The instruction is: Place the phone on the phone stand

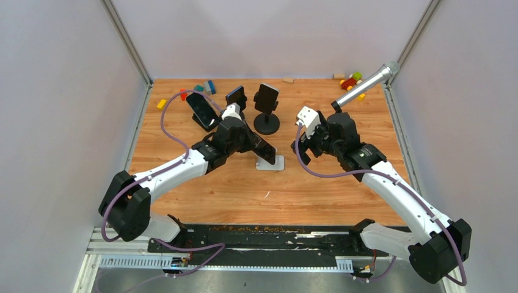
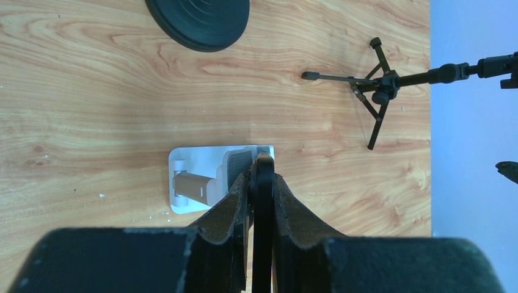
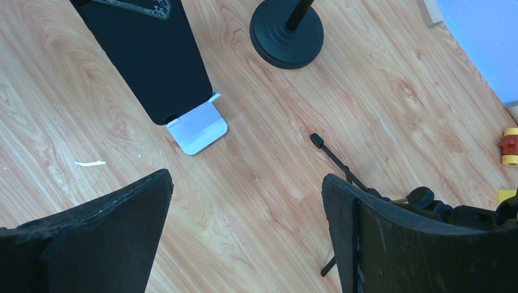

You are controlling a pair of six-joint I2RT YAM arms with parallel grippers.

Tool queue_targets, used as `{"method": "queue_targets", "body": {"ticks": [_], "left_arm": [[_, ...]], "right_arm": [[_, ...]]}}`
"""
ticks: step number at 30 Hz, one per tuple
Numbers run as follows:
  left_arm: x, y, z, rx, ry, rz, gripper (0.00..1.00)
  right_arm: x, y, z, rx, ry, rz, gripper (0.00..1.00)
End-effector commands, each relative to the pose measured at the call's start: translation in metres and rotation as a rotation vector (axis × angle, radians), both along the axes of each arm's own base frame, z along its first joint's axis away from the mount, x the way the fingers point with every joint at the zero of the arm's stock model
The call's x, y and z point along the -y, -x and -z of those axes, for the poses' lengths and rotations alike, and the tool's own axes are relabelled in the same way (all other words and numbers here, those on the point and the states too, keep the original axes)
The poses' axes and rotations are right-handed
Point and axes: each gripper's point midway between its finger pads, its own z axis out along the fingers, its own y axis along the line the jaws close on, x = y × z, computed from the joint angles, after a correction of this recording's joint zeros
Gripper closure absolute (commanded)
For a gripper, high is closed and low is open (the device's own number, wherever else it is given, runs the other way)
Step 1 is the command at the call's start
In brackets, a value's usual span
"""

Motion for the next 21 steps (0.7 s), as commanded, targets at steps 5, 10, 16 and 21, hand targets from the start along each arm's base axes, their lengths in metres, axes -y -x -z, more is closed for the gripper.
{"method": "queue_targets", "body": {"ticks": [5,10,16,21], "left_arm": [[-0.0025,-0.0141,-0.0163,0.086,-0.020,-0.046,1.00],[-0.0017,-0.0110,-0.0157,0.104,-0.006,-0.030,0.97],[0.0040,-0.0076,-0.0161,0.135,0.011,0.018,0.71],[0.0027,-0.0052,-0.0164,0.140,0.007,0.026,0.65]], "right_arm": [[-0.0039,-0.0021,-0.0053,0.025,-0.030,-0.013,0.06],[-0.0031,-0.0023,-0.0055,0.030,-0.029,-0.011,0.06],[-0.0018,-0.0026,-0.0029,0.029,-0.022,-0.009,0.06],[-0.0008,-0.0023,-0.0028,0.030,-0.021,-0.007,0.06]]}}
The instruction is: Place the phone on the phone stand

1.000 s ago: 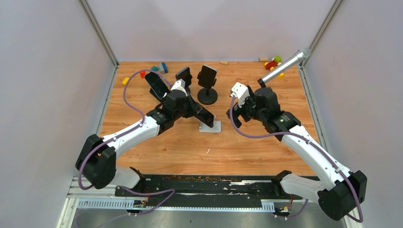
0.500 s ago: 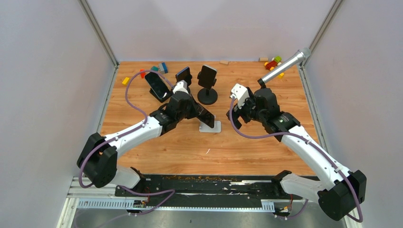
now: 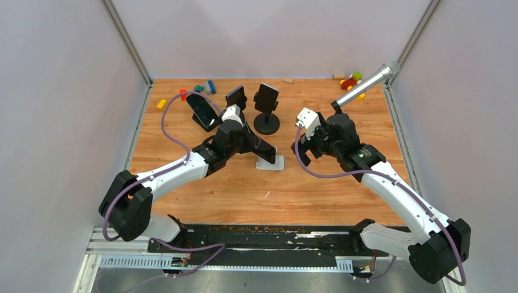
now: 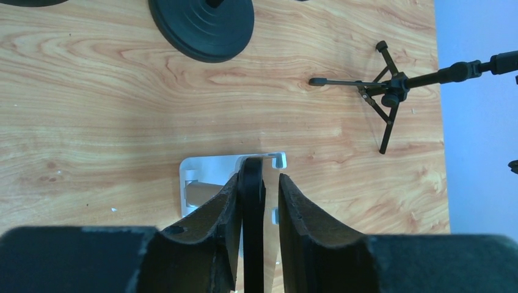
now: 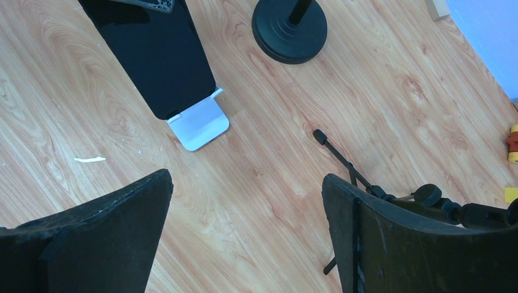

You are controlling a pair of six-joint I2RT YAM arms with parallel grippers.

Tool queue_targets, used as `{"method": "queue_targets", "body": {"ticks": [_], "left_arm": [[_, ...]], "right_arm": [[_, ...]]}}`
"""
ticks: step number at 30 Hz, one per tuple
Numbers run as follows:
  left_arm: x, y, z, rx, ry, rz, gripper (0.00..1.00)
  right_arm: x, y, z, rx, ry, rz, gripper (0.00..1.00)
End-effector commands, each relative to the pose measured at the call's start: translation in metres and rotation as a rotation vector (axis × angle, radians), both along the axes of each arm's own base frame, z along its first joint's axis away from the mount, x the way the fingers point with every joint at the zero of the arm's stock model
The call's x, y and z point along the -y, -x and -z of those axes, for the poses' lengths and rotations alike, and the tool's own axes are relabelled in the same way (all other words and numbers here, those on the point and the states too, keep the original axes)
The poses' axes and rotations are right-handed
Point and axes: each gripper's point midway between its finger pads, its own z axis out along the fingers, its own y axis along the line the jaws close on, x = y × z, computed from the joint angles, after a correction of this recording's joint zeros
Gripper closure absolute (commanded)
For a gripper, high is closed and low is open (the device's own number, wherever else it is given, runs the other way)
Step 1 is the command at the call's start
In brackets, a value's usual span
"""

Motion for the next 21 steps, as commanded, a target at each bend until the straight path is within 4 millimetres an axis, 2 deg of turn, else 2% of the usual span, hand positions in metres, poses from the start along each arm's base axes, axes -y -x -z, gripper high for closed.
{"method": "queue_targets", "body": {"ticks": [1,8,13,21], "left_arm": [[0.003,-0.003,-0.025,0.084,0.034,0.019,0.62],[0.001,-0.002,-0.031,0.106,0.030,0.026,0.46],[-0.002,-0.001,-0.037,0.147,0.000,0.045,0.41],[-0.013,-0.002,-0.049,0.252,-0.094,0.075,0.05]], "right_arm": [[-0.001,-0.004,-0.010,0.043,-0.027,-0.003,0.06],[-0.002,-0.005,-0.008,0.037,-0.024,-0.007,0.06],[-0.003,-0.005,-0.007,0.037,-0.021,-0.016,0.06],[-0.015,-0.002,-0.005,0.035,-0.016,-0.108,0.05]]}}
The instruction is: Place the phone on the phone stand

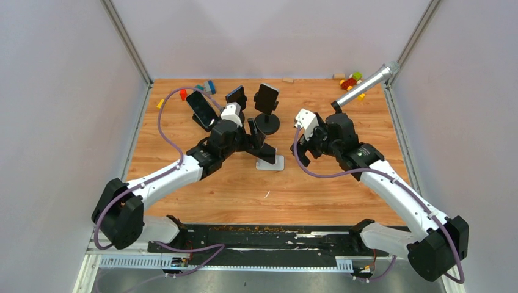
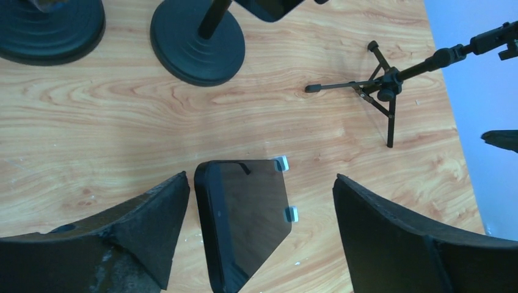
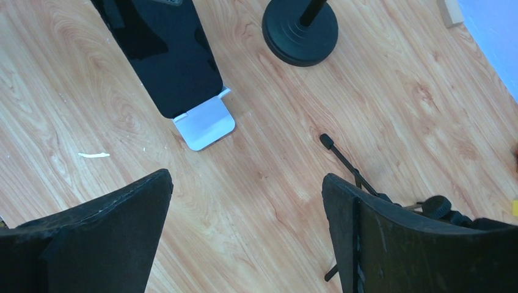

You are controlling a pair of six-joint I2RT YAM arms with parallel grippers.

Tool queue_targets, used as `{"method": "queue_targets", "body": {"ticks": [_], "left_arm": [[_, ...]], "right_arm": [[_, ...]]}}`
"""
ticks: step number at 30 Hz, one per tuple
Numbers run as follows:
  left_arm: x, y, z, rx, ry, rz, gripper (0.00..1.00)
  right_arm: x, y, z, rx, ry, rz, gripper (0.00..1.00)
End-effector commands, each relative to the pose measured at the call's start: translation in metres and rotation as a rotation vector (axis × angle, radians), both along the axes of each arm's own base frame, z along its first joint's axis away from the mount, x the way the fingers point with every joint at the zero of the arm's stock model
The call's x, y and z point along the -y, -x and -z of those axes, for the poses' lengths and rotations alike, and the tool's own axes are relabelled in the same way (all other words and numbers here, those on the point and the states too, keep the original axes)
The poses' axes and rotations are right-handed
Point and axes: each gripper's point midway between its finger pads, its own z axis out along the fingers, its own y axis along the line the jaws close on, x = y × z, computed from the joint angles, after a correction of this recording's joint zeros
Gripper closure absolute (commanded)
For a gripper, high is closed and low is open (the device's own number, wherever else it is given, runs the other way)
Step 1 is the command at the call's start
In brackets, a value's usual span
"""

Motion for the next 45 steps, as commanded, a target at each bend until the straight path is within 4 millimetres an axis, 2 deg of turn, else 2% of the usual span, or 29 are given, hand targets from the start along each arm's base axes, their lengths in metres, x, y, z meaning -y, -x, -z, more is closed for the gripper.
{"method": "queue_targets", "body": {"ticks": [1,7,12,21,27,34,45], "left_arm": [[-0.007,-0.006,-0.030,0.141,-0.025,0.012,0.03],[-0.026,-0.014,-0.051,0.211,-0.051,0.049,0.00],[-0.038,-0.016,-0.079,0.292,-0.095,0.124,0.00],[-0.051,-0.001,-0.118,0.457,-0.163,0.284,0.00],[-0.059,0.019,-0.124,0.521,-0.283,0.392,0.00],[-0.062,0.036,-0.115,0.540,-0.374,0.500,0.00],[-0.066,0.035,-0.096,0.513,-0.405,0.515,0.00]], "right_arm": [[-0.015,-0.002,-0.006,0.037,-0.022,-0.098,0.05],[-0.033,0.001,0.004,-0.004,-0.036,-0.197,0.06],[-0.050,-0.003,0.015,-0.027,-0.049,-0.262,0.06],[-0.078,-0.014,0.031,-0.047,-0.040,-0.411,0.06],[-0.092,-0.009,0.046,-0.090,-0.047,-0.521,0.05],[-0.101,-0.019,0.063,-0.117,-0.020,-0.574,0.03],[-0.110,-0.023,0.076,-0.164,-0.004,-0.649,0.03]]}}
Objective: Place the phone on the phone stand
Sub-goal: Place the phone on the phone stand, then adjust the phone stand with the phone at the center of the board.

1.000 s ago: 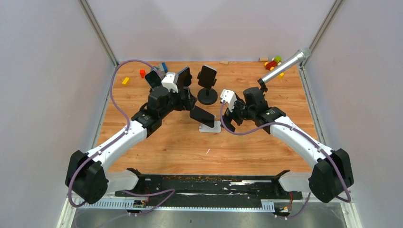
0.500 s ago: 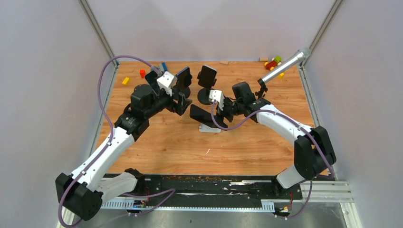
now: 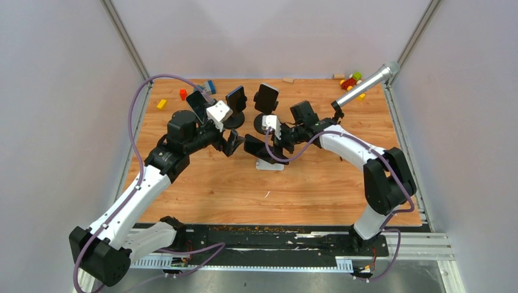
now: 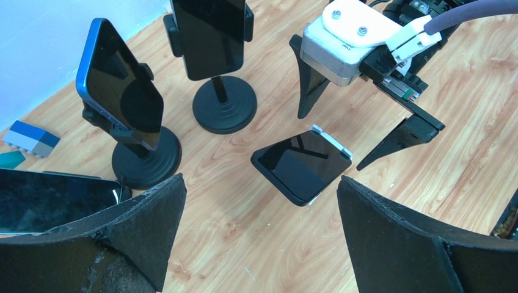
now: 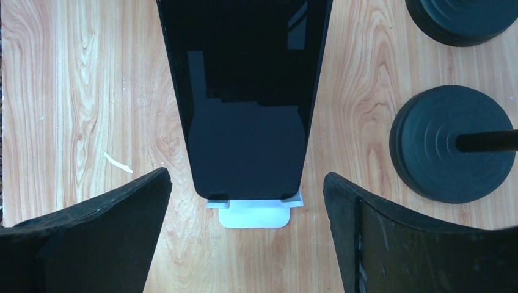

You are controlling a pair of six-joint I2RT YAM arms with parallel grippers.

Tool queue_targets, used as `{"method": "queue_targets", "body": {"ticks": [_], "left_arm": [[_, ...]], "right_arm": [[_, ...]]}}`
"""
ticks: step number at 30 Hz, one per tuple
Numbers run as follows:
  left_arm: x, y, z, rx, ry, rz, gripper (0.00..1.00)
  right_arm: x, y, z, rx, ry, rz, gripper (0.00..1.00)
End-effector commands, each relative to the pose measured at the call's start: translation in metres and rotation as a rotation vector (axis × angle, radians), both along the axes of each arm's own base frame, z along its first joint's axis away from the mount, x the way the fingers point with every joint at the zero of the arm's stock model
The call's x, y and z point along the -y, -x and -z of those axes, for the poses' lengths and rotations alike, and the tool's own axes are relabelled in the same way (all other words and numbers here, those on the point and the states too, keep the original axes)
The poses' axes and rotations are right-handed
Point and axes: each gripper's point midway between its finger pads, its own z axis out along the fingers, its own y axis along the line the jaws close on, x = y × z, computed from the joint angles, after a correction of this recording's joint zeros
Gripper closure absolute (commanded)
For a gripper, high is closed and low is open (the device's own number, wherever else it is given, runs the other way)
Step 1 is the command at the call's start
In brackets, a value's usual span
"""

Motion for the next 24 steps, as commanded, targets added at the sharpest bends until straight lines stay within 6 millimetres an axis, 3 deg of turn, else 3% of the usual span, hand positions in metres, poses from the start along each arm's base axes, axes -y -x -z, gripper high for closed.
{"method": "queue_targets", "body": {"ticks": [1,24], "left_arm": [[-0.005,0.000,-0.001,0.027,-0.023,0.007,0.00],[-0.014,-0.006,0.011,0.021,-0.035,-0.026,0.00]], "right_arm": [[-0.012,0.000,-0.010,0.015,-0.033,-0.084,0.03],[-0.020,0.004,0.014,-0.077,-0.021,-0.155,0.03]]}}
